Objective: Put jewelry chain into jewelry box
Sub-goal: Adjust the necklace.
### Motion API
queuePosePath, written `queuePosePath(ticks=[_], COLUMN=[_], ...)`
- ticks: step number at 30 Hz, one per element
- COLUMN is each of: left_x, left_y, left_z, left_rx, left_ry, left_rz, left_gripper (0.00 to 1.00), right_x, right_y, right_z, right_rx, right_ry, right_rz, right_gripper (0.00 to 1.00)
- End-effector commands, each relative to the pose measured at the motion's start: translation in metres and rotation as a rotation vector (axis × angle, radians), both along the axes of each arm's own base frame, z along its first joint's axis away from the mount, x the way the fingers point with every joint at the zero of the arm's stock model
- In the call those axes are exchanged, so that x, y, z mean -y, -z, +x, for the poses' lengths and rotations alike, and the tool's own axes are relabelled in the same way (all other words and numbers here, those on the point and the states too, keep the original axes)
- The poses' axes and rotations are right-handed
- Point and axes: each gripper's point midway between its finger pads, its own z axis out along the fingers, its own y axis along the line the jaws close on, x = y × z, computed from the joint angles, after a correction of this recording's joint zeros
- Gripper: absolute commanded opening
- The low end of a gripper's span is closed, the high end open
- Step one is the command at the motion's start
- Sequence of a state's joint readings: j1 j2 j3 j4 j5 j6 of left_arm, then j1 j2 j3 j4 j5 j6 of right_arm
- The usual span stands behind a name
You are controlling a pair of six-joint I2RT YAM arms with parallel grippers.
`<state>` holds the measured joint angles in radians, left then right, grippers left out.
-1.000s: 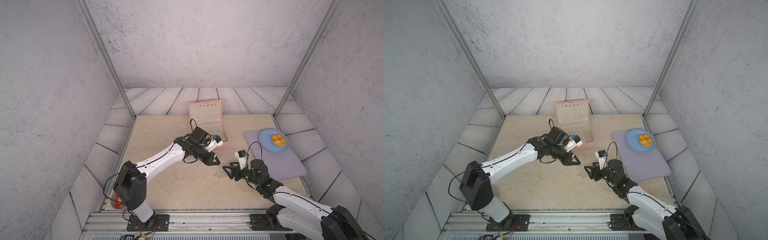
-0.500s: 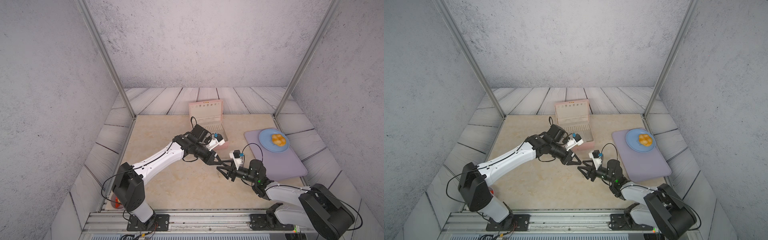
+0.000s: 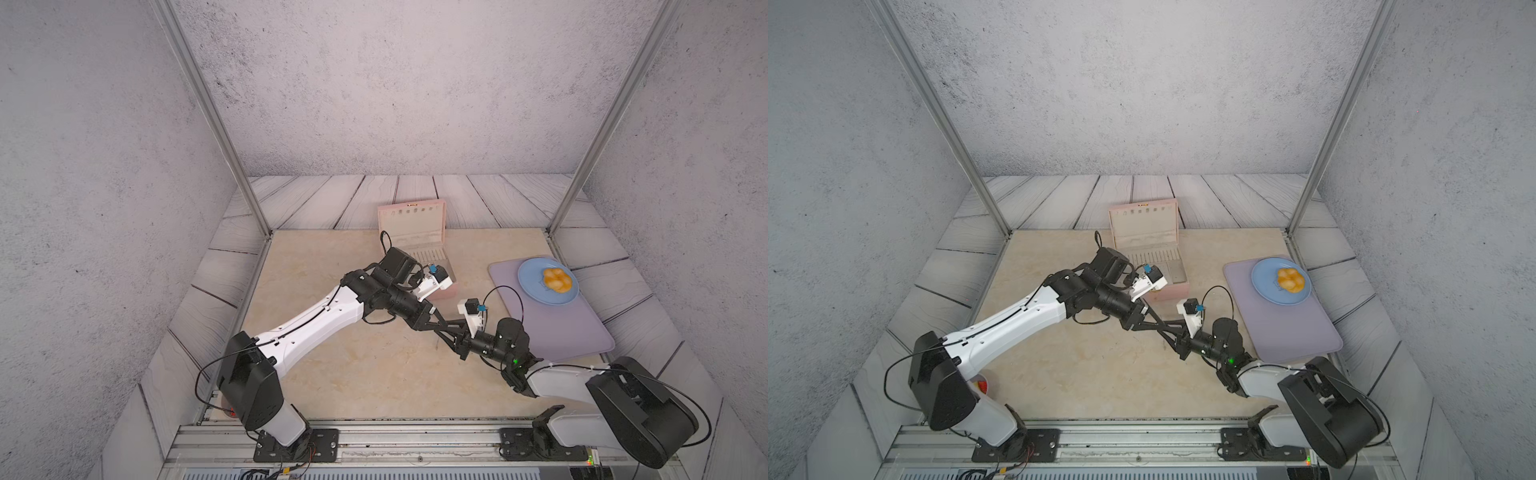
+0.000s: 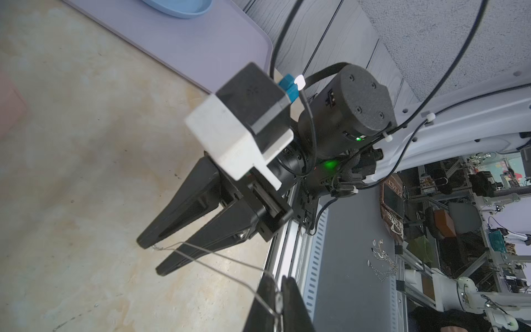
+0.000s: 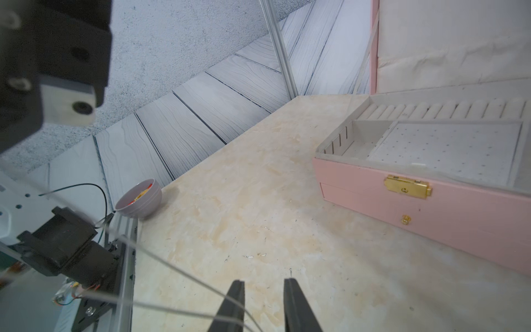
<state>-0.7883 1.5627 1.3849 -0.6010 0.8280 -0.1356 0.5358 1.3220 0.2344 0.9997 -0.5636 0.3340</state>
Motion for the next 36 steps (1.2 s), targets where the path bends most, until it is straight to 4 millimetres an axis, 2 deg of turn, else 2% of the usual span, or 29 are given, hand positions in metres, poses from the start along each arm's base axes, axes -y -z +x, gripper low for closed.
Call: queuePosePath(ticks=[1, 9, 16, 21, 27, 32, 36], left_x=[0.001, -0.007, -0.011, -0.002, 0.012, 0.016, 0.021], left_y=[-0.021, -0.008, 0.021, 0.036, 0.048, 0.079, 0.092], left_z=[-0.005, -0.009, -0.005, 0.007, 0.021, 0.027, 0.029], left_rx=[0.041, 0.044, 0.031, 0.041, 0.057, 0.016, -0.005], left_ry=[0.023, 0.002, -0.040, -0.073, -0.091, -0.096, -0.090], left_rz=[-0.052, -0.036, -0.020, -0.049, -0.091, -0.033, -0.020], left_gripper=[0.00, 0.00, 0.00, 0.00, 0.00, 0.02, 0.08], right_x=[0.001, 0.016, 0.031, 0.041, 0.046, 0.049, 0.052], right_y=[-0.014, -0.032, -0.052, -0.068, -0.076, -0.078, -0.071], right_z=[0.006, 0.013, 0.014, 0.013, 0.012, 0.015, 0.018], right_rx=[0.044, 0.089, 0.095, 0.122, 0.108, 0.107, 0.098], right_ry=[0.031, 0.137, 0.216, 0.252, 0.265, 0.285, 0.298], right_rz=[0.016, 0.024, -0.034, -0.109, -0.145, -0.167, -0.221], right_gripper=[0.20, 0.00, 0.00, 0.00, 0.00, 0.00, 0.00])
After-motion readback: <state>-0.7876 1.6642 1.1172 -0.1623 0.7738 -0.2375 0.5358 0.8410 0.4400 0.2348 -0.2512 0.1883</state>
